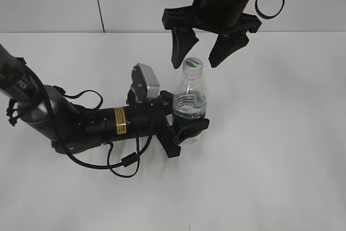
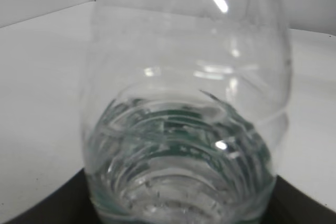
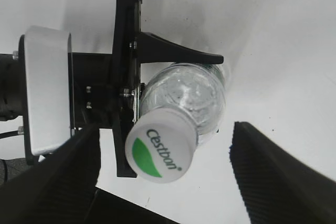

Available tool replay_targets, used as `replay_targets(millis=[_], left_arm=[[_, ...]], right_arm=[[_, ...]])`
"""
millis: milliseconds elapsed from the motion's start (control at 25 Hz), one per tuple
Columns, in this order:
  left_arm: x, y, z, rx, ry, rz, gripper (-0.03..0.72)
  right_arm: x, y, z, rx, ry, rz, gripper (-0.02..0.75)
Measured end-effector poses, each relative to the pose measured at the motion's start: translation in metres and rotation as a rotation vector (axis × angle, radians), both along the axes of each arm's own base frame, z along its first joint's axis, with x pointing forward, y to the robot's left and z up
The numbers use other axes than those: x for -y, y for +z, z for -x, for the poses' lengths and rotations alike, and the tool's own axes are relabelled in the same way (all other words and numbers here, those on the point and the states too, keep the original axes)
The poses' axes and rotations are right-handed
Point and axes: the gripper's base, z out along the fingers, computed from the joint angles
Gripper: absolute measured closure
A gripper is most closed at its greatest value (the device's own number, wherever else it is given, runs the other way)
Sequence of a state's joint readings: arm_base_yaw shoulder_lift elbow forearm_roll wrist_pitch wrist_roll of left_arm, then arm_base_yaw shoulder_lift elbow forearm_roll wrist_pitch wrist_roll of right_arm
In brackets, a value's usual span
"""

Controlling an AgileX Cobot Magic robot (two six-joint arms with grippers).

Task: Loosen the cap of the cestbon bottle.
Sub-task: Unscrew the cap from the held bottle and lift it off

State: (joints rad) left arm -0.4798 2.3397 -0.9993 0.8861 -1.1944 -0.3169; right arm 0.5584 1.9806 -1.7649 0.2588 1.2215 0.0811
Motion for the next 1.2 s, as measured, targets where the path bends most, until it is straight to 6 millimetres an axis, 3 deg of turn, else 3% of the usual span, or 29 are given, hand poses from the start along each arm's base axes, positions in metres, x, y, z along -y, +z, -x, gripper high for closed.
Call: replay_targets(millis=[1000, 1200], left_arm=[[0.0, 0.0, 0.0, 0.0, 0.0, 0.0, 0.285], [0.0, 0.0, 0.0, 0.0, 0.0, 0.0, 0.285]], right_arm=[[-0.0029, -0.0093, -0.0021, -0.023, 0.012, -0.001, 0.153], [-0.0029, -0.0093, -0.0021, -0.023, 0.013, -0.001, 0.274]])
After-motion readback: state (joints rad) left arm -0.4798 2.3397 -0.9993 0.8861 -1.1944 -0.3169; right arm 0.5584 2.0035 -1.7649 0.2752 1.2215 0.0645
